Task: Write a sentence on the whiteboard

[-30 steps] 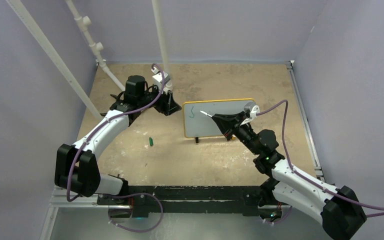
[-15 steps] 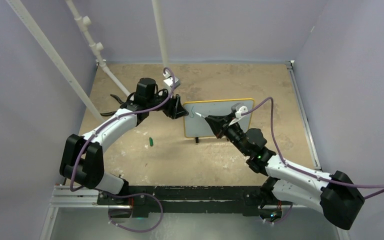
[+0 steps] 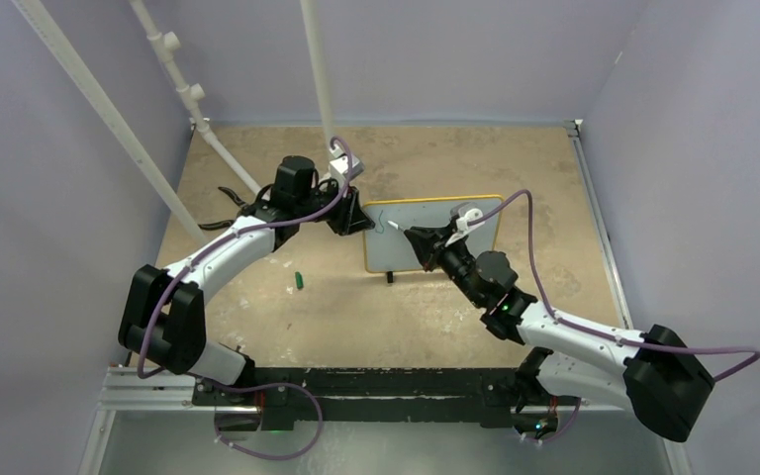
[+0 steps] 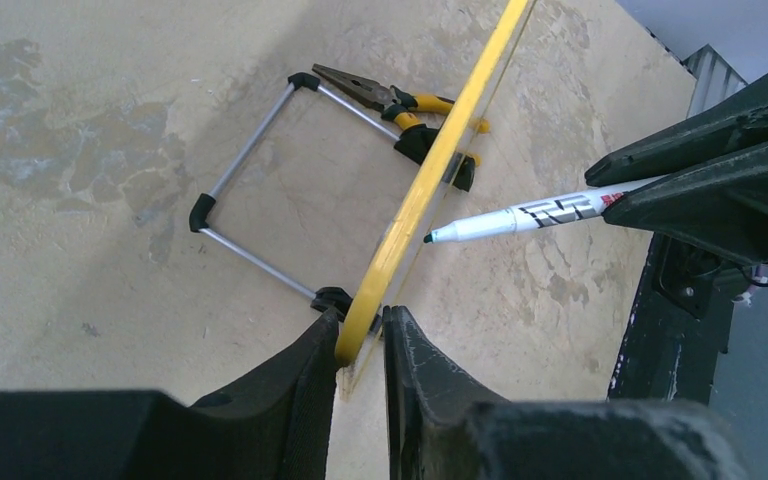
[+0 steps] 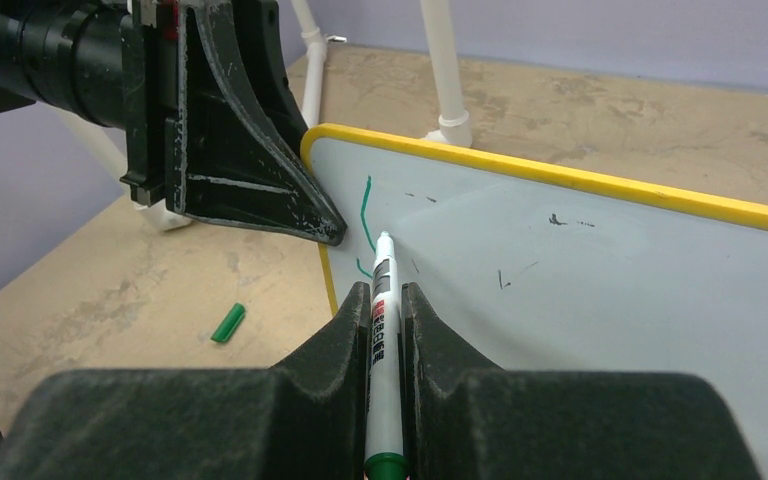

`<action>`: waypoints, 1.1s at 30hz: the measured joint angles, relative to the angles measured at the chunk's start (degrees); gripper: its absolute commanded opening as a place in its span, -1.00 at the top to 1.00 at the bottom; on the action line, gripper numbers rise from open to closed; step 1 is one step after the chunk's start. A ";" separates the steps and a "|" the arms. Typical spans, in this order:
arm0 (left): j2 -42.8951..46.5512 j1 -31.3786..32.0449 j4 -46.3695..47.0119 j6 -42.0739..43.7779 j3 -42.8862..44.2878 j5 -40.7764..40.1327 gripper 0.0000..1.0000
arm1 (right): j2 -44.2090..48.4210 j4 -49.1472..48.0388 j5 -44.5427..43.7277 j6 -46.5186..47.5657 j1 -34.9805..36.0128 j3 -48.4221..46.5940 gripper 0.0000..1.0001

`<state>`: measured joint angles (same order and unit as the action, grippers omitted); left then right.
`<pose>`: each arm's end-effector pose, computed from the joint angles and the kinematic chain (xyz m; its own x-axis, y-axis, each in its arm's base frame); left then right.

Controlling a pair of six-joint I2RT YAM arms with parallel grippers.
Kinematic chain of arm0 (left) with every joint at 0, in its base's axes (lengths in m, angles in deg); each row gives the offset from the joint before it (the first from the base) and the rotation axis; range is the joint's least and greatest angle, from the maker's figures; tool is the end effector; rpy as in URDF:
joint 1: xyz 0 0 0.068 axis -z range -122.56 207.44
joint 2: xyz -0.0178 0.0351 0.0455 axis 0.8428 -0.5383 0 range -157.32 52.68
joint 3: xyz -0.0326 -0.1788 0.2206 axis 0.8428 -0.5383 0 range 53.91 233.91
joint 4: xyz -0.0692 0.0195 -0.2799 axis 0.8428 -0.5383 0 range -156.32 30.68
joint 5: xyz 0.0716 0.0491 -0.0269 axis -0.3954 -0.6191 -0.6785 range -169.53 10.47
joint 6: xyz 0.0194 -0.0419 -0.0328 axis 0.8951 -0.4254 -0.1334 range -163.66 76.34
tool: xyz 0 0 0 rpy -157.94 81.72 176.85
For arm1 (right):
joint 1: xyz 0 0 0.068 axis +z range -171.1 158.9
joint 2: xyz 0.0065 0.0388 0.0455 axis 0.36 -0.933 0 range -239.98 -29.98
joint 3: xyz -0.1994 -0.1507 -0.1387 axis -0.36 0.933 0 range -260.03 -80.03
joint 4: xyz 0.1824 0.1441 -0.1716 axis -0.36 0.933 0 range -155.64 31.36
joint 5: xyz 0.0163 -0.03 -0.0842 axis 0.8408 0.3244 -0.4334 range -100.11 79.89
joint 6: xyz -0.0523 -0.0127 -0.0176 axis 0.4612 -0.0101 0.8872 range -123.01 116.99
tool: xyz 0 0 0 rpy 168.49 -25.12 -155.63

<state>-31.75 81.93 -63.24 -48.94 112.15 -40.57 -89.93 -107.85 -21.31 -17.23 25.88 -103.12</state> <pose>0.3138 -0.1703 0.2698 -0.5298 0.1628 -0.8324 0.7720 0.4991 -0.3937 0.1753 0.1766 0.2477 -0.0820 0.2653 -0.9607 -0.5829 0.7691 0.2622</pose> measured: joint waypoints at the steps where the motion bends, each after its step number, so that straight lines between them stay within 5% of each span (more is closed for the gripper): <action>1: 0.00 0.09 0.00 0.11 0.00 -0.15 0.66 | -0.17 -0.13 -0.02 0.02 0.00 -0.15 1.00; 9: 0.00 0.46 0.02 1.33 0.00 -0.33 1.00 | -0.76 -0.94 -0.13 0.17 0.28 -0.37 1.00; 33: 0.00 1.03 0.15 2.14 0.00 -1.95 1.00 | -0.02 -0.59 -7.26 -1.44 1.27 -0.66 1.00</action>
<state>-31.75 82.95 -63.09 -46.80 112.15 -42.52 -89.95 -108.44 -28.56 -18.67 27.15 -103.78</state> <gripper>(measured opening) 0.147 0.139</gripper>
